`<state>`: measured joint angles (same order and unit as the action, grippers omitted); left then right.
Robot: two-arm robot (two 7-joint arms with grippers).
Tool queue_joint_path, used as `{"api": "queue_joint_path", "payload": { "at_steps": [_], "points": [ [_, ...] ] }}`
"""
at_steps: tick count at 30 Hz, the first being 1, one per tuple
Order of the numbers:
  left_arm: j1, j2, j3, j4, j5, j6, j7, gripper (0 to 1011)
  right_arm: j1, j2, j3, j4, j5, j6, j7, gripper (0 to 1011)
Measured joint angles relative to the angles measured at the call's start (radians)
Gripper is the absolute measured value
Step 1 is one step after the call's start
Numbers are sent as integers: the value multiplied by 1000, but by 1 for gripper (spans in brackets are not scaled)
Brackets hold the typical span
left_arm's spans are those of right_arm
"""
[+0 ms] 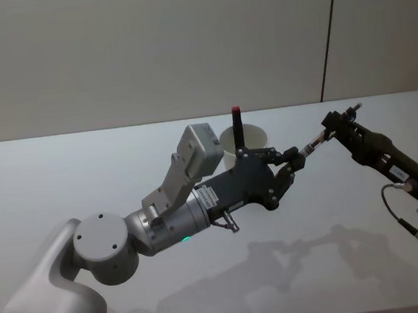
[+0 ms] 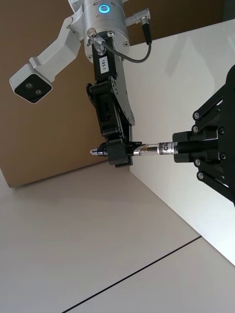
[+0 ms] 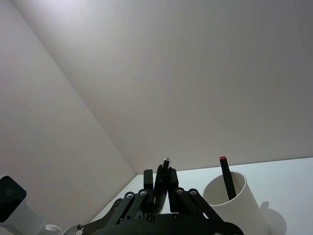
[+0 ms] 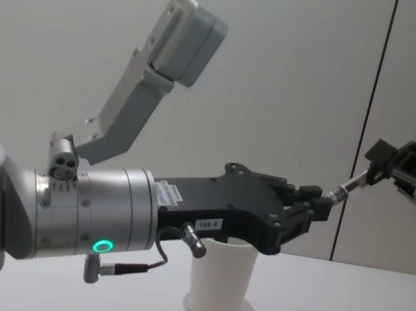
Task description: Place the pen into the pen holder.
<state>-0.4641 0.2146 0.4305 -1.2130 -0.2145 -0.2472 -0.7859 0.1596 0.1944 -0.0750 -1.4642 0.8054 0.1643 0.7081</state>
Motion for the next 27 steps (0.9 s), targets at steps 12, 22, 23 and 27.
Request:
{"api": "queue_joint_path", "payload": {
  "at_steps": [12, 22, 23, 27],
  "points": [
    [0, 0, 0, 0, 0, -1, 0, 355, -2, 5, -8, 0, 4, -14, -10, 147],
    [0, 0, 0, 0, 0, 0, 0, 677, 2, 11, -12, -1, 1, -26, -21, 147],
    [0, 0, 0, 0, 0, 0, 0, 677, 2, 11, -12, -1, 1, -26, -21, 147],
    [0, 0, 0, 0, 0, 0, 0, 825, 11, 17, -13, 4, -17, -35, -28, 147]
  ]
}}
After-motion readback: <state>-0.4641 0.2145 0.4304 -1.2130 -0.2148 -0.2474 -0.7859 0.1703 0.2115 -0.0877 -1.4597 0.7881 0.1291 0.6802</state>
